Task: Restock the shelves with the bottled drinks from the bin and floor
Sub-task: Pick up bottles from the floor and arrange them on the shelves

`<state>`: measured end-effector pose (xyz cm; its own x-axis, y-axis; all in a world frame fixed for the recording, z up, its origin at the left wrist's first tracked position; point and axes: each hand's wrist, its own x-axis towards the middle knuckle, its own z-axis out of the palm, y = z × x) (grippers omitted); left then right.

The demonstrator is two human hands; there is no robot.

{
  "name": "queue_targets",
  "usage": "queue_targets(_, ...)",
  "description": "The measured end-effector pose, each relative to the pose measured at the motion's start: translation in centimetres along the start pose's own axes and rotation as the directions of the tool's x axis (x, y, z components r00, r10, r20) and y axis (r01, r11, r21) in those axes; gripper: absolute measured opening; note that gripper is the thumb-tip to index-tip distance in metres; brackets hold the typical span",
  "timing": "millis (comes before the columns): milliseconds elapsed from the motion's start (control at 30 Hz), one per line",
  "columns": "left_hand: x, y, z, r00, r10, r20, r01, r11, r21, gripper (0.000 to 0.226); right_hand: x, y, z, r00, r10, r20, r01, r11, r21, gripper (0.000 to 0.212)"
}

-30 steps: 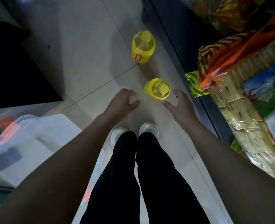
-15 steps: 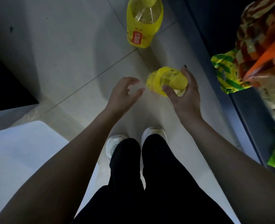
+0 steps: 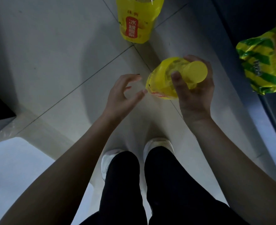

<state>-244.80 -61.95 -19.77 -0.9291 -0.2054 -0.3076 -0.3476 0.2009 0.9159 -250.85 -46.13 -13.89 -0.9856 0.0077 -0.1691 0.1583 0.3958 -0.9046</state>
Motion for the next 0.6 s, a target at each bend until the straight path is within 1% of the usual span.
queue_targets(133, 0.4, 0.6, -0.1, 1.0, 0.011, 0.006, -0.011, 1.0, -0.012, 0.033, 0.9, -0.7, 0.1, 0.998, 0.062, -0.017, -0.062, 0.998, -0.002, 0.033)
queue_targets(233, 0.5, 1.7, -0.7, 1.0, 0.024, 0.006, -0.024, 0.999, -0.022, 0.031, 1.0, -1.6, 0.2, 0.995, 0.096, 0.006, -0.096, 0.995, -0.027, 0.035)
queue_targets(367, -0.1, 3.9, -2.0, 1.0, 0.031, 0.006, -0.031, 0.999, -0.024, 0.028, 0.4, -3.8, -0.3, 0.99, 0.136, 0.048, -0.137, 0.99, 0.012, 0.035)
queue_targets(467, -1.2, 6.4, -3.0, 1.0, 0.027, 0.012, -0.026, 0.999, -0.034, 0.028, -0.1, -6.6, -0.8, 0.985, 0.156, 0.074, -0.158, 0.987, 0.029, 0.039)
queue_targets(533, -2.1, 8.4, -3.8, 1.0, 0.024, 0.012, -0.023, 0.999, -0.046, 0.028, -0.5, -9.0, -1.4, 0.983, 0.167, 0.076, -0.171, 0.983, 0.062, 0.036)
queue_targets(600, -3.3, 10.9, -4.7, 1.0, 0.01, 0.011, -0.01, 0.998, -0.058, 0.028, -0.8, -11.7, -2.3, 0.984, 0.166, 0.069, -0.172, 0.981, 0.09, 0.023)
